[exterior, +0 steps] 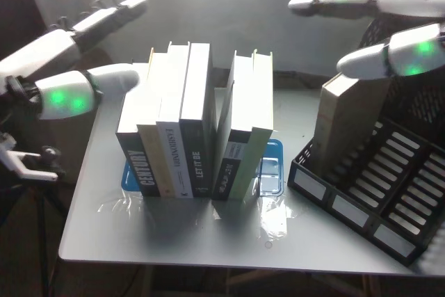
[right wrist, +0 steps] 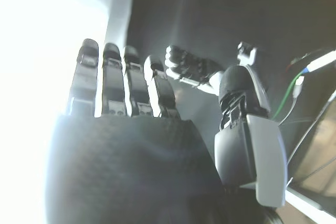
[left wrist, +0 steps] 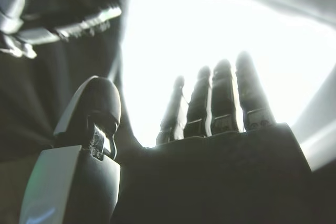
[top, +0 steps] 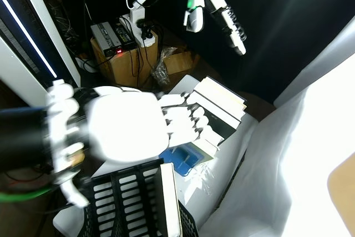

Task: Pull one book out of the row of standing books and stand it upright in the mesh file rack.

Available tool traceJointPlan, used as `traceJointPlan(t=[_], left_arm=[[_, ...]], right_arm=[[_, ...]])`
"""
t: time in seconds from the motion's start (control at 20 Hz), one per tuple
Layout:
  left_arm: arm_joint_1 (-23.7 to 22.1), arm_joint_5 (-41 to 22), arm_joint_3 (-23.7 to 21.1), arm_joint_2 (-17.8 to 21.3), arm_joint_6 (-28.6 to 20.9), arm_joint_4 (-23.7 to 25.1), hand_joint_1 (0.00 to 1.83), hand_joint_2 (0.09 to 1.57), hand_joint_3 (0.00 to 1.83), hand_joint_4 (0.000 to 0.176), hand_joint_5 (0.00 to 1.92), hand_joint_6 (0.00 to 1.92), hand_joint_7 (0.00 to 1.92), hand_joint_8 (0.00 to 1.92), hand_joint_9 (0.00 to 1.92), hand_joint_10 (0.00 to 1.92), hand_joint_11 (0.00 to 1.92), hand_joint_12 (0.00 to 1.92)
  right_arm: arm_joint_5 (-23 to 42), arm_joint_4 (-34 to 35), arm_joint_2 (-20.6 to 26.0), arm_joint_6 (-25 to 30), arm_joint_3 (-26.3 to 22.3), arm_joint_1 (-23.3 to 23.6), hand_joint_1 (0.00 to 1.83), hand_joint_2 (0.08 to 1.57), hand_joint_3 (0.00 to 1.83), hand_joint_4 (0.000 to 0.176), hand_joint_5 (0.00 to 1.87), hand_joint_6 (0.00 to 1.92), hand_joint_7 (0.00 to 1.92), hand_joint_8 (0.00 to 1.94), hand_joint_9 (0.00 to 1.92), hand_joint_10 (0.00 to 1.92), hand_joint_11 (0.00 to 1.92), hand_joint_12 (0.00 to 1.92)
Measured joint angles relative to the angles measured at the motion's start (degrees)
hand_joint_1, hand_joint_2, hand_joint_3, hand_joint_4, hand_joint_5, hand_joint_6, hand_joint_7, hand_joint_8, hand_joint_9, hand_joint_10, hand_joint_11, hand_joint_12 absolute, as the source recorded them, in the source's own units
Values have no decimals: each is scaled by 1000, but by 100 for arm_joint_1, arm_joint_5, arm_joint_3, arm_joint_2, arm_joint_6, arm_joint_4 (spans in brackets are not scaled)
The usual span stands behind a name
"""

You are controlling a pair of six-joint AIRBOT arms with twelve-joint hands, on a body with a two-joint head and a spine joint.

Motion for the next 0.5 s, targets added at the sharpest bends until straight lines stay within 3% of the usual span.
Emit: traceJointPlan(t=[0.05, 0.1, 0.15, 0.25, 0.35, 0.45, 0.5], left_arm=[[-76, 22, 0, -17, -2, 157, 176, 1382, 0, 57, 0, 0, 0, 0, 0, 0, 0, 0], [-138, 31, 0, -52, -2, 247, 175, 1375, 0, 75, 0, 0, 0, 0, 0, 0, 0, 0], [-177, 39, 2, -68, -2, 334, 174, 1366, 0, 83, 0, 0, 0, 0, 0, 0, 0, 0], [-223, 76, 2, -72, -2, 509, 185, 1362, 0, 84, 0, 0, 0, 0, 0, 0, 0, 0], [-282, 122, 2, -72, -4, 560, 205, 1358, 0, 82, 0, 0, 0, 0, 0, 0, 0, 0], [-308, 109, 0, -72, -2, 619, 193, 1353, 0, 88, 0, 0, 0, 0, 0, 0, 0, 0], [-326, 118, 0, -72, -2, 682, 188, 1350, 0, 72, 0, 0, 0, 0, 0, 0, 0, 0]], right_arm=[[74, 256, 81, -153, -85, -94, 50, 1274, 3, 51, 0, 0, 0, 0, 0, 0, 0, 0], [201, 540, 168, -286, -173, -208, 20, 1265, 0, 85, 0, 0, 0, 0, 0, 0, 0, 0], [337, 765, 219, -391, -238, -319, 5, 1259, 0, 77, 0, 0, 0, 0, 0, 0, 0, 0], [542, 1084, 339, -538, -378, -516, 21, 1271, 3, 68, 0, 0, 0, 0, 0, 0, 0, 0], [732, 1355, 422, -621, -470, -667, 67, 1292, 10, 88, 0, 0, 0, 0, 0, 0, 0, 0], [874, 1491, 466, -667, -507, -752, 103, 1298, 9, 94, 0, 0, 0, 0, 0, 0, 0, 0], [931, 1528, 476, -671, -511, -782, 131, 1294, 5, 93, 0, 0, 0, 0, 0, 0, 0, 0]])
